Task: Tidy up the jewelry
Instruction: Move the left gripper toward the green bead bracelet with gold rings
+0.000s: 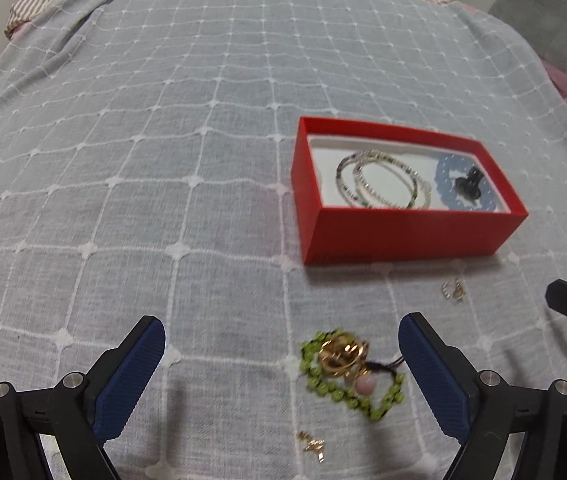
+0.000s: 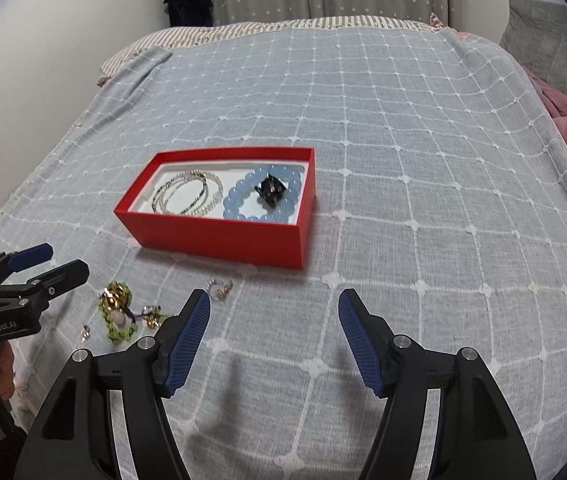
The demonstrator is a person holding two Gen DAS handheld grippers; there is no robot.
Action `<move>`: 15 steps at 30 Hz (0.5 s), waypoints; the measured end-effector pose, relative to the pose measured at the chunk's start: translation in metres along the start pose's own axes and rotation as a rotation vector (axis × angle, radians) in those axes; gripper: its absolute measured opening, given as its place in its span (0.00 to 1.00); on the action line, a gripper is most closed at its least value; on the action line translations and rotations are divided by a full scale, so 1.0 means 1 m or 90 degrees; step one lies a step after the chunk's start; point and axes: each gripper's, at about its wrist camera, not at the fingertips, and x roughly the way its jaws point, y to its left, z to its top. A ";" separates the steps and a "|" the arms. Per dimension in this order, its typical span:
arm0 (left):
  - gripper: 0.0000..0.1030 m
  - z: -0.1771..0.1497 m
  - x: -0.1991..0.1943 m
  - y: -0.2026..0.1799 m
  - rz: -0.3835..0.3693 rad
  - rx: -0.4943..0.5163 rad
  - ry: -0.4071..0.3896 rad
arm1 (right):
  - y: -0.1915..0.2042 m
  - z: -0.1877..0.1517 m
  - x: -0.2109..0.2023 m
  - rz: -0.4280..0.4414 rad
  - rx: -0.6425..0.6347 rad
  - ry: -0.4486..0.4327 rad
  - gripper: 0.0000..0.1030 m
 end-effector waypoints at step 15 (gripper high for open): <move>0.92 -0.022 0.008 0.033 -0.008 0.004 0.033 | 0.010 -0.028 0.015 -0.006 -0.034 0.054 0.68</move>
